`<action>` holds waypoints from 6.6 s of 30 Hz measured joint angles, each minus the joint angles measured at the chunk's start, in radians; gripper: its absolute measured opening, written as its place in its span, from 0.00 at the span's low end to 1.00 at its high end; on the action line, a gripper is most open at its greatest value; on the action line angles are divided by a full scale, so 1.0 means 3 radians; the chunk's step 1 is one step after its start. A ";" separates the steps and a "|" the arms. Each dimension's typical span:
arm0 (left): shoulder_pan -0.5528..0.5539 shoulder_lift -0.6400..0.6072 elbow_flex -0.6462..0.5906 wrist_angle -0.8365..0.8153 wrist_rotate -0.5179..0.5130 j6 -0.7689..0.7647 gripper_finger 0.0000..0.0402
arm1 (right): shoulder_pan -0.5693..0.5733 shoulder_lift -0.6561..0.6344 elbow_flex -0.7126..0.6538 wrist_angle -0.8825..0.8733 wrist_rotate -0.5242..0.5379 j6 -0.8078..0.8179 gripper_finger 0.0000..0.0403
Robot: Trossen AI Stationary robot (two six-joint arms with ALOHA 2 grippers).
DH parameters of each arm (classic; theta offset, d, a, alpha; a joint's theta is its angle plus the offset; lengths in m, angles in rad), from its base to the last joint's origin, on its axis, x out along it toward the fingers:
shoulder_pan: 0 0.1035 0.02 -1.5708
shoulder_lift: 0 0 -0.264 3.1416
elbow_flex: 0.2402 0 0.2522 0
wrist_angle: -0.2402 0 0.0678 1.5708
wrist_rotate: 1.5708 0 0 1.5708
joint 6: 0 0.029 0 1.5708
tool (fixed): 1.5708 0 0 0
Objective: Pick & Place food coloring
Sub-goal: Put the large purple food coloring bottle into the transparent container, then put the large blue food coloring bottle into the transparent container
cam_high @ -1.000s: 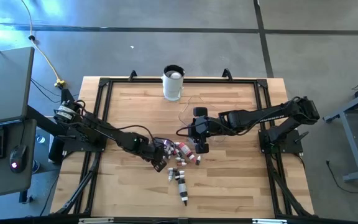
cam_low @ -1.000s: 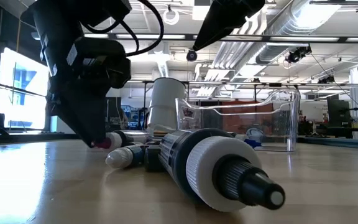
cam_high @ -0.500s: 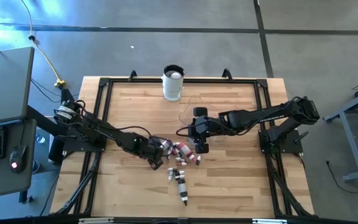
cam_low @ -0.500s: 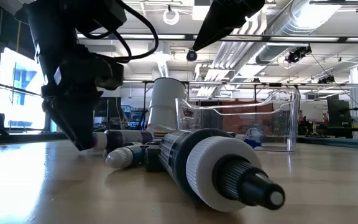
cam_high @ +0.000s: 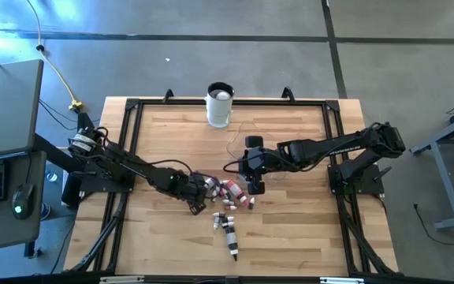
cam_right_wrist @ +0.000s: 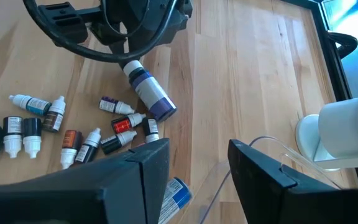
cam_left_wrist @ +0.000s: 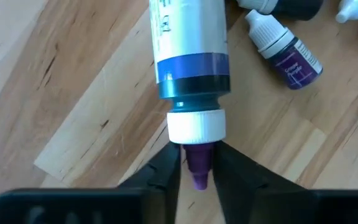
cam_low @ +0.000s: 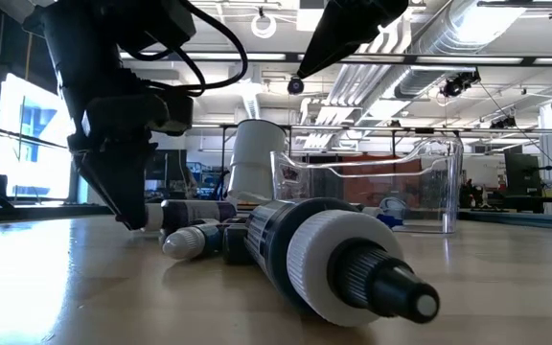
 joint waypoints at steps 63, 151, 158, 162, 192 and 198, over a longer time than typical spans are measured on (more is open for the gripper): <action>0.1253 -0.0017 0.1933 -0.0645 0.0522 0.2014 0.08 | 0.0067 -0.1093 0.0001 -0.0756 -0.0192 0.0293 0.39; 0.1640 0.1470 0.3883 -0.2660 0.0631 0.2589 0.08 | -0.1463 -0.0165 -0.1839 0.2368 -0.1196 0.0273 0.39; 0.1639 0.1471 0.3877 -0.2672 0.0671 0.2582 0.08 | -0.1460 0.0132 -0.1839 0.2692 -0.1207 0.0268 0.39; 0.1638 0.1471 0.3876 -0.2644 0.0679 0.2588 0.08 | -0.1460 0.0264 -0.1839 0.2847 -0.1292 0.0326 0.39; 0.1630 0.1649 0.4318 -0.2791 0.0764 0.2832 0.23 | -0.1463 0.0170 -0.1844 0.2619 -0.1389 0.0338 0.39; 0.1622 0.1645 0.4912 -0.3535 0.0764 0.2625 0.24 | -0.1463 -0.0492 -0.1844 0.1905 -0.1394 0.0352 0.39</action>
